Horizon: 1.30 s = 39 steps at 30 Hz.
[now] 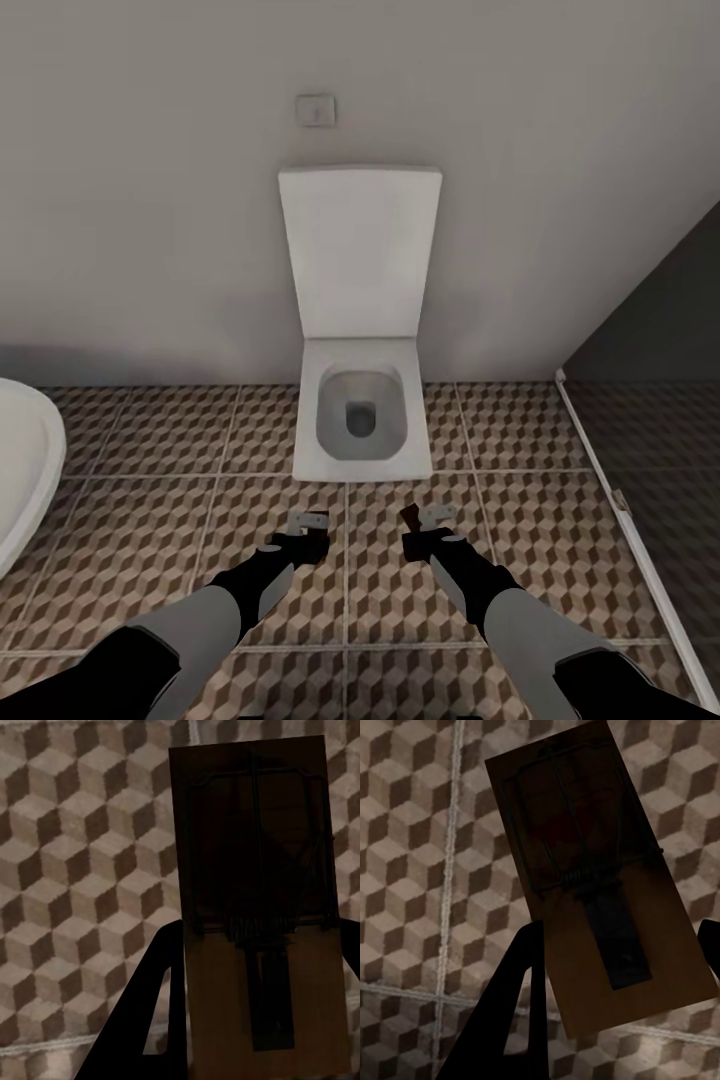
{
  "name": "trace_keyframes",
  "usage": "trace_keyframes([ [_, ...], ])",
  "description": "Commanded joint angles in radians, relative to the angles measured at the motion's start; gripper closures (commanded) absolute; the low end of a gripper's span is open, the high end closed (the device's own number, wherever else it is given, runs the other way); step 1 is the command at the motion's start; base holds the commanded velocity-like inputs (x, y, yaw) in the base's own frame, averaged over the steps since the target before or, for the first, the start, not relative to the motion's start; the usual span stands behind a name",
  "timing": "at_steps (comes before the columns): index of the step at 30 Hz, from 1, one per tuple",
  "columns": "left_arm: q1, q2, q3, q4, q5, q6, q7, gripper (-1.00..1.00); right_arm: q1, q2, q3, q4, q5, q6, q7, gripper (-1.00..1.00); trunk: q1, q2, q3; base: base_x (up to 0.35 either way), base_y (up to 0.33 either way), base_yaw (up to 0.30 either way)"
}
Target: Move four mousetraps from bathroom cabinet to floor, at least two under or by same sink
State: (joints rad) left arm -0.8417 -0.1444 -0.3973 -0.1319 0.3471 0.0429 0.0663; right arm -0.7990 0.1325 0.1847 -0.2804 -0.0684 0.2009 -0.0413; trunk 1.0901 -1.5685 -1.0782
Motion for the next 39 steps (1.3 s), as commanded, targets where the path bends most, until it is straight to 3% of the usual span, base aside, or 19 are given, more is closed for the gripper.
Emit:
trace_keyframes([
  [1,0.000,0.000,-0.009,-0.002,0.007,0.005,0.009,1.00,0.000,-0.001,0.009,-0.002,-0.008,0.006,-0.006,1.00,0.004,-0.008,-0.004,0.000,0.000,0.000],
  [39,0.000,0.000,-0.009,-0.002,0.007,0.005,0.009,1.00,0.000,0.007,0.012,-0.006,-0.005,0.005,-0.006,1.00,0.150,-0.274,-0.123,0.000,0.000,0.000],
])
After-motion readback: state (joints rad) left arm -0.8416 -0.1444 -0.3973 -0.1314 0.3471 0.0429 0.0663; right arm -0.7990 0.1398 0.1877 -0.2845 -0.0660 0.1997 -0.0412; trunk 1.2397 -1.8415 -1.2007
